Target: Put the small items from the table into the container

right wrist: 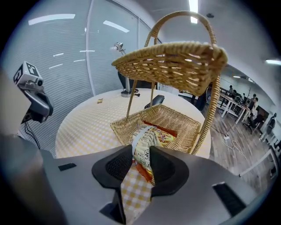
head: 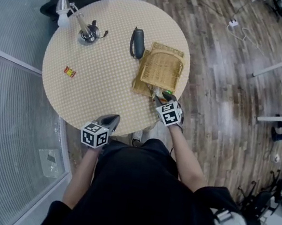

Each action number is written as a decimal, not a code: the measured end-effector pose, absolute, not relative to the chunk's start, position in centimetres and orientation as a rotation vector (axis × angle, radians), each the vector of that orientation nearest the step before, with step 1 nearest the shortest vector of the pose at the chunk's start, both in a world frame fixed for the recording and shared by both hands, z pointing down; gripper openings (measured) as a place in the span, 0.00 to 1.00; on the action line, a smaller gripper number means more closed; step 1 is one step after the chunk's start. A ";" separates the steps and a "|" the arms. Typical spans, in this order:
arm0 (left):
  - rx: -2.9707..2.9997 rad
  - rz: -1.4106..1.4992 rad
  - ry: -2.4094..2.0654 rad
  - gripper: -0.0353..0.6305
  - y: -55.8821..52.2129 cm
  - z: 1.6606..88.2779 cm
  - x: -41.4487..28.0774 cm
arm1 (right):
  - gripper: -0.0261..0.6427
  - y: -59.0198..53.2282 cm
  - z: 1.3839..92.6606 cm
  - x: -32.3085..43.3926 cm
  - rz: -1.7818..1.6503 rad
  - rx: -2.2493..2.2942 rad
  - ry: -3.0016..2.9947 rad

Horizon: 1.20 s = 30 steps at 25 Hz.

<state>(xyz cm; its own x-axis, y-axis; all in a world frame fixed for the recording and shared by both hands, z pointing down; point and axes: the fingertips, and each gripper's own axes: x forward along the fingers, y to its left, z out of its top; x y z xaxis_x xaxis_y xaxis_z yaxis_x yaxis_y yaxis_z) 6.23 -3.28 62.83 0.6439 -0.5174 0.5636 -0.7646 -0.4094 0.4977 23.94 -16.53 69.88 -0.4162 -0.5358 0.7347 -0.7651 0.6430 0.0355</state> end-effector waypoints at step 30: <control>2.079 0.429 -1.039 0.06 -5.0 61.9 9.2 | 0.30 -20.8 70.7 24.6 0.321 1.068 -2.128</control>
<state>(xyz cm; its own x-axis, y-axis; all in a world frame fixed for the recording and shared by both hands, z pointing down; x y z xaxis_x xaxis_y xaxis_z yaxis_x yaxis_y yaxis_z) 9.20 -4.97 61.85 0.6125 -0.5347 0.5823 -0.7897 -0.3813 0.4806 24.62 -20.77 70.71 -0.3956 -0.5950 0.6996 -0.7749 0.6251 0.0934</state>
